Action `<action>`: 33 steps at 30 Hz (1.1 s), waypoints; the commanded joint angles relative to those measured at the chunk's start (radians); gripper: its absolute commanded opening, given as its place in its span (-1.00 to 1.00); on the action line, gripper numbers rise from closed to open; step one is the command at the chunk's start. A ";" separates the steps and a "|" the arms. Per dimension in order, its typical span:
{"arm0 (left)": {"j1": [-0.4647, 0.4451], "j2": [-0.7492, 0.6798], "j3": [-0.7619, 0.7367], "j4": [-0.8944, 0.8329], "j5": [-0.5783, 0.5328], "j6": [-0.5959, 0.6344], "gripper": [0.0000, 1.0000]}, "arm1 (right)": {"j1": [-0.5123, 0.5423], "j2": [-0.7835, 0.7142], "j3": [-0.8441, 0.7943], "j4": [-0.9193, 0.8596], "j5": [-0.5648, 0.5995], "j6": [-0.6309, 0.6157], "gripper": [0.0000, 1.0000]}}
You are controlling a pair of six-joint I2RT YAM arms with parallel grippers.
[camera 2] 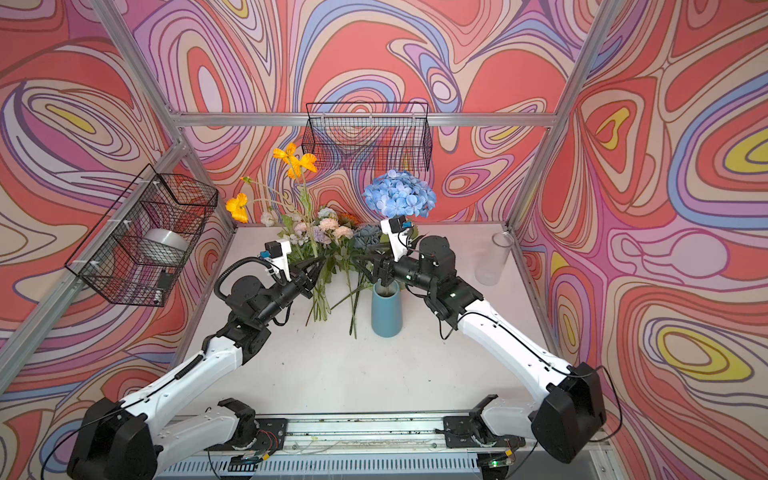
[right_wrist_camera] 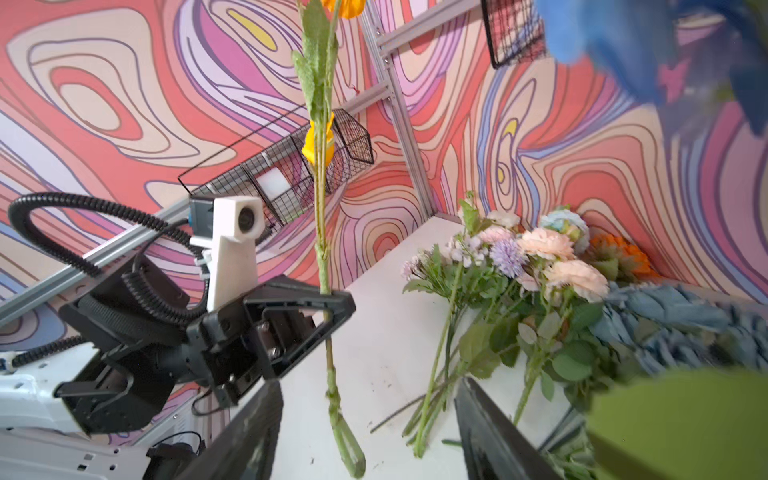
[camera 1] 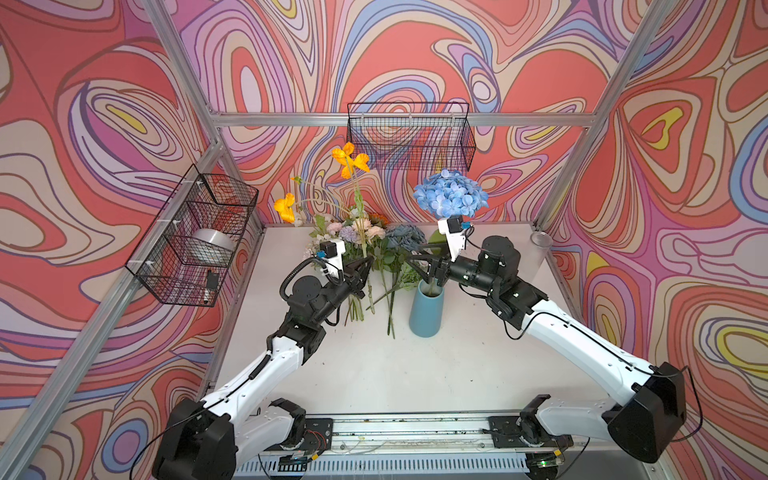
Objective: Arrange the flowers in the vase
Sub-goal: 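Lift the yellow flower with the left gripper toward the right gripper above the vase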
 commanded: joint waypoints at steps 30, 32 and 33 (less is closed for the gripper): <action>-0.160 0.002 0.094 -0.062 0.106 0.216 -0.87 | 0.071 0.156 0.144 0.069 -0.150 0.031 -0.95; -0.160 -0.004 0.089 -0.052 0.088 0.206 -0.14 | 0.070 0.145 0.139 0.063 -0.149 0.027 -1.00; -0.160 -0.010 0.083 -0.044 0.073 0.200 0.21 | 0.071 0.140 0.137 0.058 -0.145 0.023 -1.00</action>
